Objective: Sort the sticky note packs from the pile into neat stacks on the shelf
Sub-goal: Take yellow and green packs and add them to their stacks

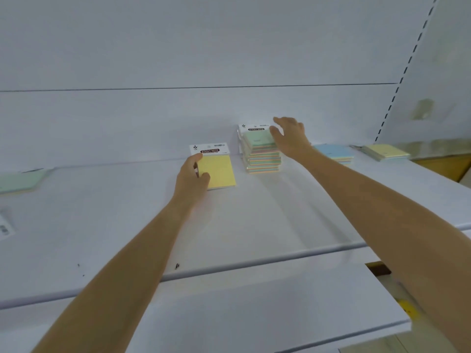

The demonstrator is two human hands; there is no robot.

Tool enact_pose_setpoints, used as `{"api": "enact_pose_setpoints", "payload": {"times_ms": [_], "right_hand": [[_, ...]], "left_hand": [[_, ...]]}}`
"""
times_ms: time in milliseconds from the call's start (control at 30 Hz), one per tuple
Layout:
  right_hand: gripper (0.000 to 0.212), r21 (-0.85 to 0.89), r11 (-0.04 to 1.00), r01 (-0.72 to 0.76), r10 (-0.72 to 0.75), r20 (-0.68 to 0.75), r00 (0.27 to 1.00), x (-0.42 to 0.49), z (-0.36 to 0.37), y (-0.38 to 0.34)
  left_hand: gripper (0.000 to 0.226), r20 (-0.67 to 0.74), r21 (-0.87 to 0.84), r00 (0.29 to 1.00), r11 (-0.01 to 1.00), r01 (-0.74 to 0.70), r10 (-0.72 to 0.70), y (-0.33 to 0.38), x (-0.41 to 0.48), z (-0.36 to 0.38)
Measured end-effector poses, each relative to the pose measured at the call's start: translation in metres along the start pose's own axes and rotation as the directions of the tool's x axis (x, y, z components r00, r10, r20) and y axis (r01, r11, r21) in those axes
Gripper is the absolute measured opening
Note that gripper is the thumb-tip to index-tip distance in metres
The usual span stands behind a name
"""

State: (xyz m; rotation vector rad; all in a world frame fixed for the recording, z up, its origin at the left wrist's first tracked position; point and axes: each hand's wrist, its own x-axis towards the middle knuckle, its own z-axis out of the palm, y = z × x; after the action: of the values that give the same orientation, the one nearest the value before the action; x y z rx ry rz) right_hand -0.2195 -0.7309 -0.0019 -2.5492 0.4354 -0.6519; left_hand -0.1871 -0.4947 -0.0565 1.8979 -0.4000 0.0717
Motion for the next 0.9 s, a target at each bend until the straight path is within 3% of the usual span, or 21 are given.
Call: {"api": "enact_pose_setpoints", "payload": {"times_ms": [133, 333, 533, 733, 900], "right_hand": [[0.047, -0.140, 0.979, 0.147, -0.154, -0.044, 0.987, -0.029, -0.026, 0.049], [0.048, -0.239, 0.969, 0.057, -0.068, -0.040, 0.997, -0.058, -0.080, 0.149], [0.059, -0.383, 0.920, 0.078, -0.004, 0.190, 0.982, -0.067, -0.126, 0.229], [0.078, -0.399, 0.912, -0.095, 0.220, 0.281, 0.934, -0.076, -0.169, 0.294], [0.080, -0.368, 0.929, -0.043, 0.169, 0.317, 0.933, -0.074, -0.163, 0.304]], "left_hand": [[0.053, -0.031, -0.102, 0.994, 0.989, -0.106, 0.103, 0.010, -0.009, -0.002], [0.049, 0.067, -0.093, 0.953, 0.953, -0.289, 0.295, 0.050, -0.028, 0.031], [0.052, 0.154, -0.208, 0.909, 0.912, -0.353, 0.387, 0.136, -0.035, 0.151], [0.051, 0.211, -0.240, 0.942, 0.948, -0.208, 0.260, 0.179, -0.019, 0.304], [0.053, 0.188, -0.152, 0.974, 0.983, -0.101, 0.129, 0.193, 0.012, 0.374]]}}
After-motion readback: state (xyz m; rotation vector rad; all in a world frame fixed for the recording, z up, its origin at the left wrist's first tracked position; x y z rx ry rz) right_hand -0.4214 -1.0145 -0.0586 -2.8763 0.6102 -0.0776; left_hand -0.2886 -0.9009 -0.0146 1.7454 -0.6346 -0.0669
